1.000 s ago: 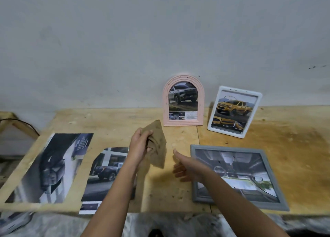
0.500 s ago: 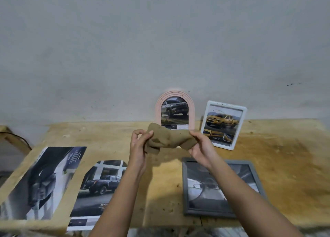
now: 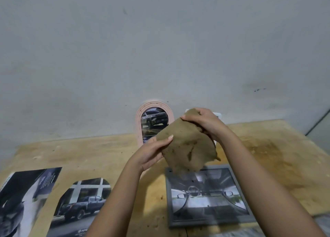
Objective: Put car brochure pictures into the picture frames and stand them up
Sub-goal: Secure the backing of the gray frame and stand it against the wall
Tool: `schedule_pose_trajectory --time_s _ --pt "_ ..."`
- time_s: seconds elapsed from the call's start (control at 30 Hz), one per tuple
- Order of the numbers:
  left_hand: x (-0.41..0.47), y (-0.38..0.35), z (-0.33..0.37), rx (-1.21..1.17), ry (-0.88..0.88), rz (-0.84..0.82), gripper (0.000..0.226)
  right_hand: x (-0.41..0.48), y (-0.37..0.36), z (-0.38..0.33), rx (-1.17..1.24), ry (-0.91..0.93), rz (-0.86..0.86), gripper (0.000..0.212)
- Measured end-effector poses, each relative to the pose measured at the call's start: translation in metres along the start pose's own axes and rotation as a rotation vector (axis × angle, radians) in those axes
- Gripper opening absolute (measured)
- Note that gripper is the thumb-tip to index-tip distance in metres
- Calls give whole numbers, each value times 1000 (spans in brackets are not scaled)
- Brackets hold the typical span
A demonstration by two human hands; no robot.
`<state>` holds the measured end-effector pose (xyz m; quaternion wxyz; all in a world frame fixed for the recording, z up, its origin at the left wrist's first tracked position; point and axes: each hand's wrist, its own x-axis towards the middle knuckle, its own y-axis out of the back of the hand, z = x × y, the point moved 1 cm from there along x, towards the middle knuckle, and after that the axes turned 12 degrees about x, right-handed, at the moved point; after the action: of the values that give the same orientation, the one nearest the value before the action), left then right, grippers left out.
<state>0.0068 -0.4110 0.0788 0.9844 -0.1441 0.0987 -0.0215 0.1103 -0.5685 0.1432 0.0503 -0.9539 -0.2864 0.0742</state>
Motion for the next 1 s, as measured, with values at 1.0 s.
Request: schedule_pose_trajectory --time_s 1.0 --pt "26 5 -17 220 29 620 48 -1 38 90 172 -175 401 11"
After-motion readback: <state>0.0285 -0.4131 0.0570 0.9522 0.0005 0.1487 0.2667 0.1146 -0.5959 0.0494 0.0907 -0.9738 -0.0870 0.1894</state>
